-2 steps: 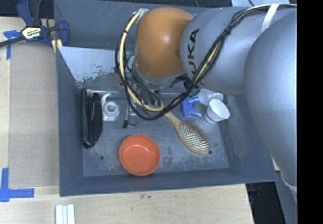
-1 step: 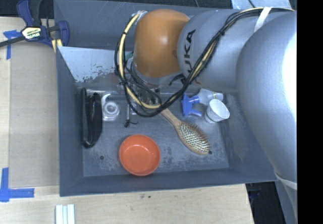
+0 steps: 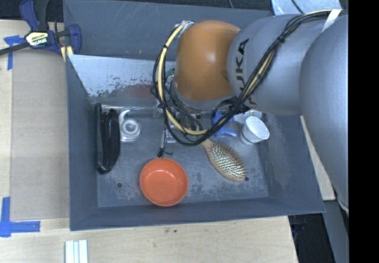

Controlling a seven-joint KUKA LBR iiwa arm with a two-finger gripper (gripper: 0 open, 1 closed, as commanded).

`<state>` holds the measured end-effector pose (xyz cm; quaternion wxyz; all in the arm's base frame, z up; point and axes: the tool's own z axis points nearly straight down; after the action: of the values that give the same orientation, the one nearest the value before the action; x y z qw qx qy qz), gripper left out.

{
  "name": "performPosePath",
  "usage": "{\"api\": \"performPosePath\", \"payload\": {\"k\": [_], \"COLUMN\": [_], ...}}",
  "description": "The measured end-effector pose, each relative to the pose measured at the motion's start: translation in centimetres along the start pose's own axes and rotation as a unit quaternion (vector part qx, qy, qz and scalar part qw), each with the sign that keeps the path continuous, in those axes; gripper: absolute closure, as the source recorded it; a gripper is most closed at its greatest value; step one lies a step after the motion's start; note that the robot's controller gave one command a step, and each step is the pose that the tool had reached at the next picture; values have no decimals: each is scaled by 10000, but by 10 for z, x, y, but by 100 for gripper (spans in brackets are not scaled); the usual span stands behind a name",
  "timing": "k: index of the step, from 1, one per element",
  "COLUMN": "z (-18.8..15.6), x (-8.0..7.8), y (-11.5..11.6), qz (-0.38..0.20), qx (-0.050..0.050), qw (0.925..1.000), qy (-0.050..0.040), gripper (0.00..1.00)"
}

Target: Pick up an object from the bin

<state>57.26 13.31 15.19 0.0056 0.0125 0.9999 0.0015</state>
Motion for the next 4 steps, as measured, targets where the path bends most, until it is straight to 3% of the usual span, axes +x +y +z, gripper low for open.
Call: {"api": "performPosePath", "payload": {"k": [1, 2, 3, 4], "z": [41, 65, 75, 80], "x": [13, 47, 24, 53], "y": [-11, -2, -42, -4], "qz": [-404, -923, -335, -834], "qx": [4, -8, -7, -12], "qw": [9992, 9957, 9994, 9965], "qy": [9, -22, -56, -52], "gripper": [0, 0, 0, 0]}}
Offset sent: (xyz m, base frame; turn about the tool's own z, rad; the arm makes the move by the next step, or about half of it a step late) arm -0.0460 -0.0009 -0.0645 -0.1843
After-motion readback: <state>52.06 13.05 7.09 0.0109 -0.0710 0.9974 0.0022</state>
